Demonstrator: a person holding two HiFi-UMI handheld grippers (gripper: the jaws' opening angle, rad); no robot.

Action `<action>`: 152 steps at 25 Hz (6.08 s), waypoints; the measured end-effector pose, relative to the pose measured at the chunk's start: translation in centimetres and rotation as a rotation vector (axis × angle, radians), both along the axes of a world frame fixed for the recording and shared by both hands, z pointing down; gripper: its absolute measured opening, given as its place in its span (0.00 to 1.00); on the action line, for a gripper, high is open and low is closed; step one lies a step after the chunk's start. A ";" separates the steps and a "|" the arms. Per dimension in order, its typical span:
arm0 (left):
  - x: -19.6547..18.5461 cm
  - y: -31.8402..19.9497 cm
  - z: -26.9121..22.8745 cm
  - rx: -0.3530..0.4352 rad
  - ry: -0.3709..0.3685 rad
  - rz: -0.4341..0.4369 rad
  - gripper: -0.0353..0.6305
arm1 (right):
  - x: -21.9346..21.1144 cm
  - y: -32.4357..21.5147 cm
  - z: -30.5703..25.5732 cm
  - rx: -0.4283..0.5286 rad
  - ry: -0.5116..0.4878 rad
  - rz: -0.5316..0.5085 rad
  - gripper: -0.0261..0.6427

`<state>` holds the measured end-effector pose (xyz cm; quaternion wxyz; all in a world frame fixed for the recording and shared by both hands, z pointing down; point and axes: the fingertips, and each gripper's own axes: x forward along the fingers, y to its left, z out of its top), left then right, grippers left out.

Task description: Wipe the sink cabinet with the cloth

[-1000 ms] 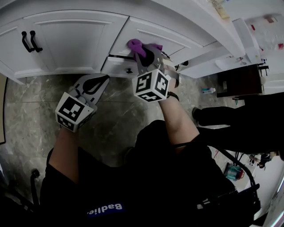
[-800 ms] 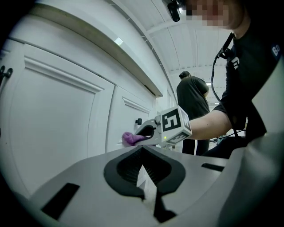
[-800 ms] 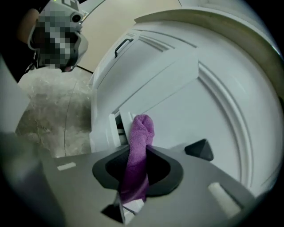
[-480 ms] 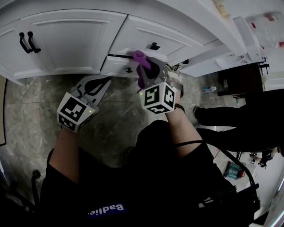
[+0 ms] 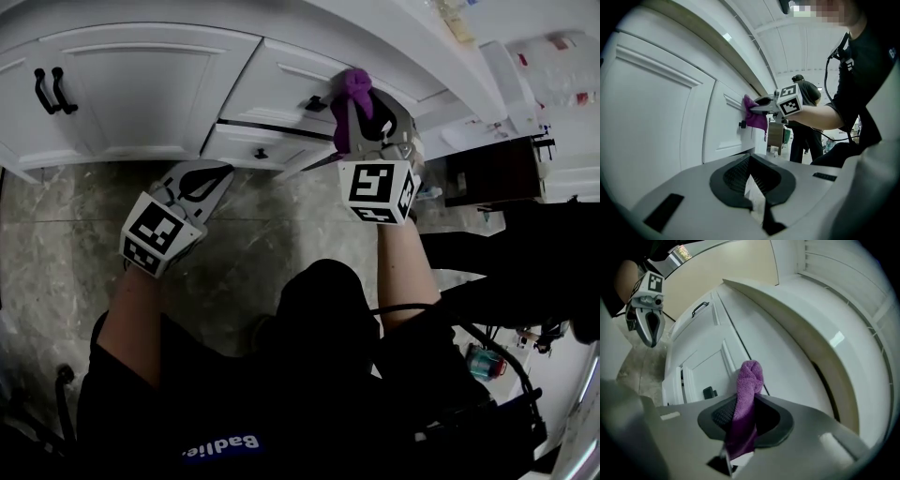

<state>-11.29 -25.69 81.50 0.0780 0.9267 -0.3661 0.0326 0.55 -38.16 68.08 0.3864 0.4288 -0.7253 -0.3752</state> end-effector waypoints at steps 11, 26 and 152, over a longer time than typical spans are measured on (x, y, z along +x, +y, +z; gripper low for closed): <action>-0.2 -0.1 0.4 -0.005 0.005 0.005 0.04 | 4.0 -0.9 17.2 -0.315 0.162 0.125 0.15; 1.3 0.1 0.8 -0.005 -0.003 0.045 0.04 | 4.7 0.1 0.0 -0.031 0.004 0.101 0.15; 20.4 41.3 -64.2 -0.043 -0.048 0.111 0.04 | 12.4 51.1 -46.1 -0.854 -0.805 -0.265 0.15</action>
